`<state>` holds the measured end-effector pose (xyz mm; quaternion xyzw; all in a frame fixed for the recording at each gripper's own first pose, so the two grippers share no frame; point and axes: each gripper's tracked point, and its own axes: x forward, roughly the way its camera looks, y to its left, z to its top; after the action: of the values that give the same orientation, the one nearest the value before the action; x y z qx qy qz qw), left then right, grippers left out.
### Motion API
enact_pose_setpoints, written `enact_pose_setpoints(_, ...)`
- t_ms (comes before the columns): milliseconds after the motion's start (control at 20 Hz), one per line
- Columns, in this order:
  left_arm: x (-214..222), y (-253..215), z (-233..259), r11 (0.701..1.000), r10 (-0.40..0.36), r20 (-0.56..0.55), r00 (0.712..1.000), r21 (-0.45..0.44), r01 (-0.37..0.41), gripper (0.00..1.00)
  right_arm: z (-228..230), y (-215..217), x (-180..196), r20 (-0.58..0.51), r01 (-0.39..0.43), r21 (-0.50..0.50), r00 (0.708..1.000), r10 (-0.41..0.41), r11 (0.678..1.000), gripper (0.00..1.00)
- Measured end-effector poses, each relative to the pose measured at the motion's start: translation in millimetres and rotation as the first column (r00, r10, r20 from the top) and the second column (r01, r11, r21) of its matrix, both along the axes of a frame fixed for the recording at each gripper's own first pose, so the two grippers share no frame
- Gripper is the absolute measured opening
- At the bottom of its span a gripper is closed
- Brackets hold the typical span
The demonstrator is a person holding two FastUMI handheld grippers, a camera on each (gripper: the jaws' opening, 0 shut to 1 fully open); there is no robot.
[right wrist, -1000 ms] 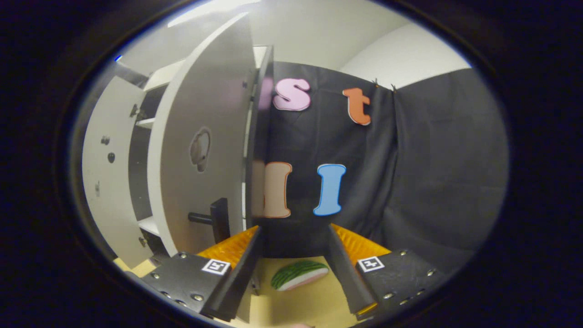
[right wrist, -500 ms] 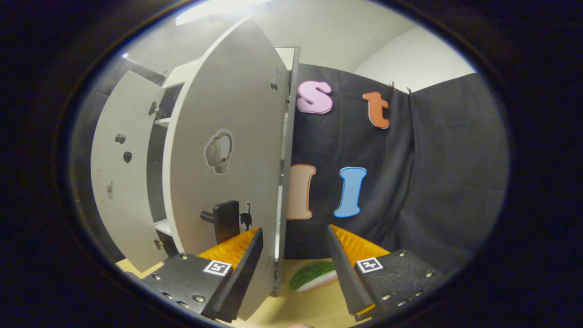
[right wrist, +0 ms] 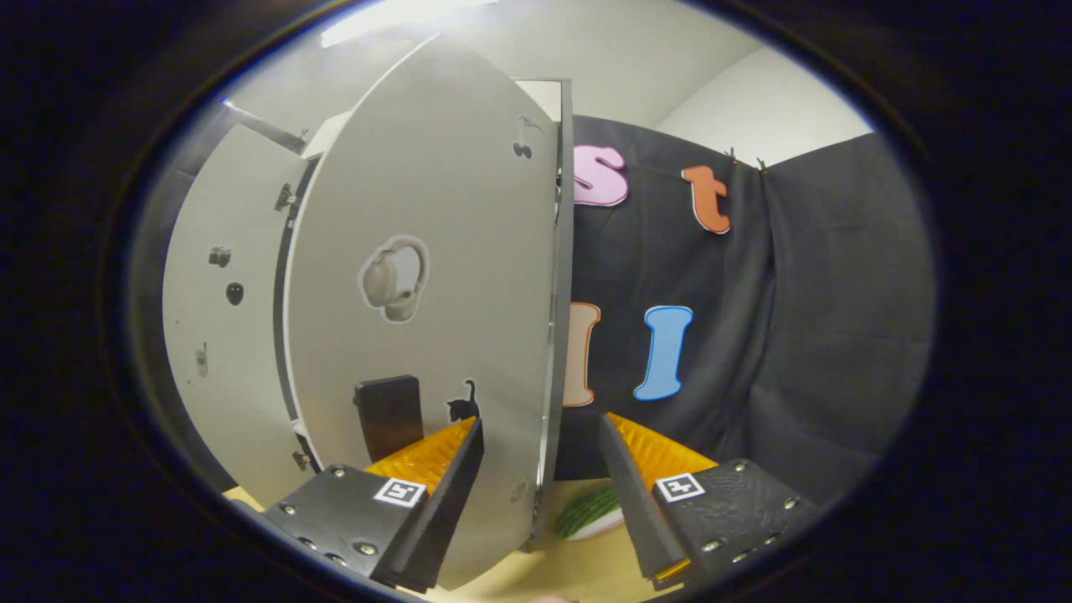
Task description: Grasp the bottle in the cabinet with the left hand and place it on the coaster, then close the right door with the right hand and the left door with the left hand.
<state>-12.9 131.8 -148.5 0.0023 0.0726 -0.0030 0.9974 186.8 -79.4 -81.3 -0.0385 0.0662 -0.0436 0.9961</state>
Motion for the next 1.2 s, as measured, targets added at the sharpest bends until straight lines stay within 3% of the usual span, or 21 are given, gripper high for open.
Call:
enact_pose_setpoints(250, 6.0, 4.2, -3.5, 0.999, 0.029, -0.005, 1.000, -0.014, -0.029, 0.98, 3.9, 37.3, 9.3, 0.021, -0.062, 0.044, 0.998, 0.061, 0.997, 0.82)
enact_pose_setpoints(450, 3.4, 10.0, -2.1, 0.999, 0.054, -0.002, 0.999, -0.007, -0.054, 0.98, 8.4, 67.1, 9.9, 0.075, -0.121, 0.034, 0.990, 0.118, 0.992, 0.96)
enact_pose_setpoints(1200, 12.3, 66.8, -17.7, 0.993, 0.114, -0.053, 0.992, -0.004, -0.114, 1.00, -12.4, 79.4, -25.1, 0.023, -0.141, 0.087, 0.990, 0.139, 0.986, 0.94)
